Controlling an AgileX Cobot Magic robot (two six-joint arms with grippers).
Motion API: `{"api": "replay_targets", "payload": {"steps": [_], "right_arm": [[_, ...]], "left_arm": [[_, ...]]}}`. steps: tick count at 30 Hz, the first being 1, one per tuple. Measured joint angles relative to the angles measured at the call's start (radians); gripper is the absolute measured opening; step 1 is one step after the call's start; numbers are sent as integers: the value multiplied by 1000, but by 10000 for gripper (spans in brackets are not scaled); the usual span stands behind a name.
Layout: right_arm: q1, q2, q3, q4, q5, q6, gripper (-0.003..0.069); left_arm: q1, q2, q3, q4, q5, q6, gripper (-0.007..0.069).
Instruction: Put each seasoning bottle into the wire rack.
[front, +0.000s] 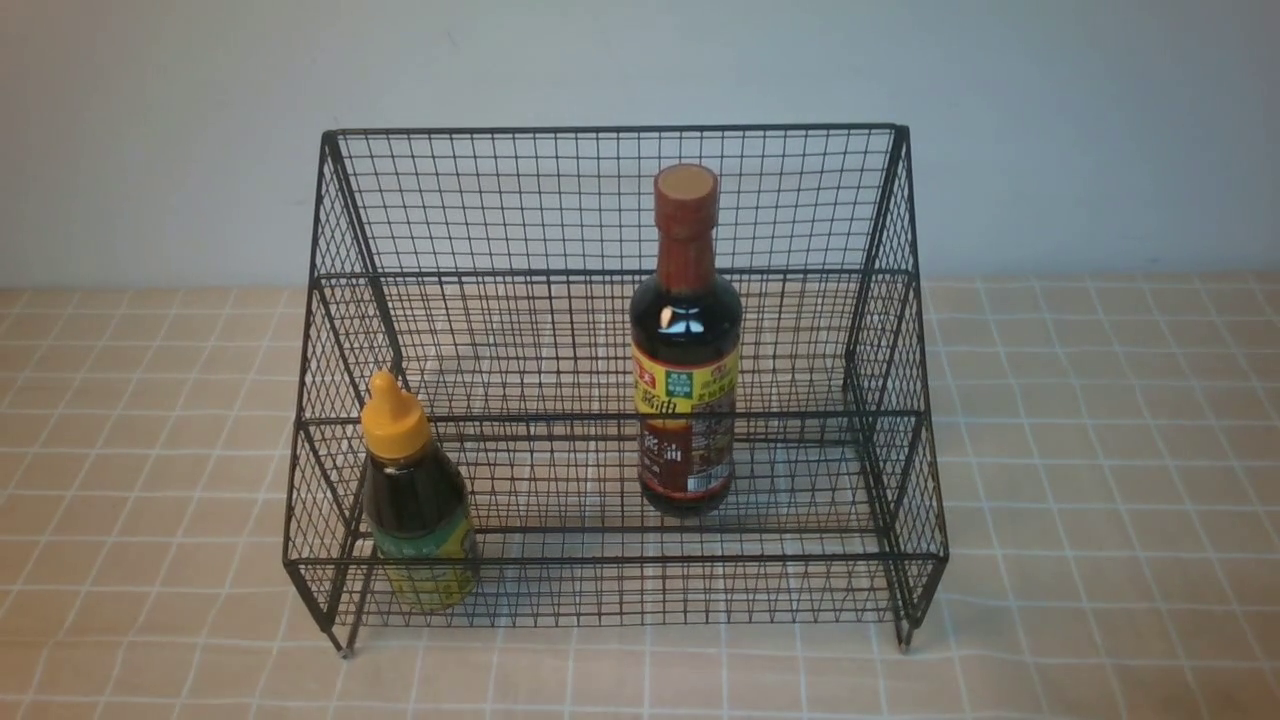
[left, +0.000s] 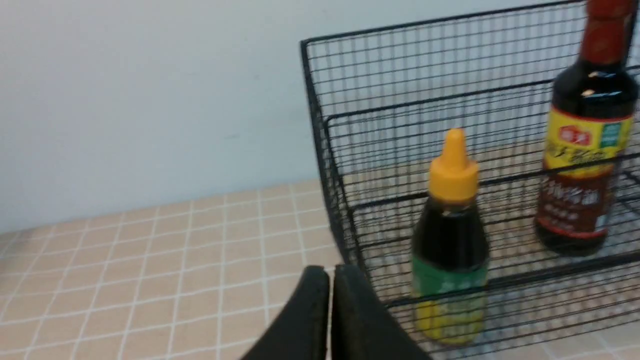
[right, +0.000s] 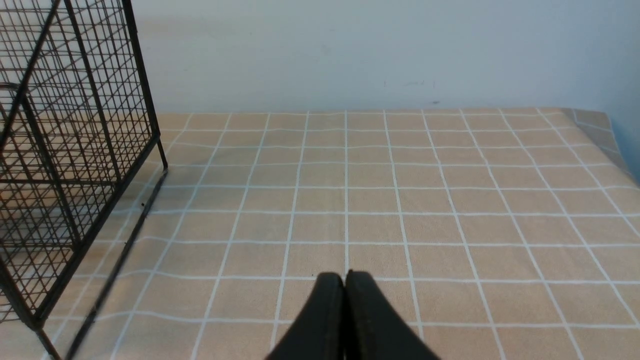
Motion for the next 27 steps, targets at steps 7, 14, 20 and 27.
{"api": "replay_targets", "payload": {"steps": [7,14,20,27], "right_arm": [[0,-1,0,0,1,0,-15],[0,-1,0,0,1,0,-15],[0,-1,0,0,1,0,-15],[0,-1,0,0,1,0,-15]], "left_arm": [[4,-9,256,72,-54,-1,-7],[4,-9,322,85,-129,-48,-7],[4,-9,329,127,-170,-104,-7],[4,-9,331,202,-172,-112,-7]]}}
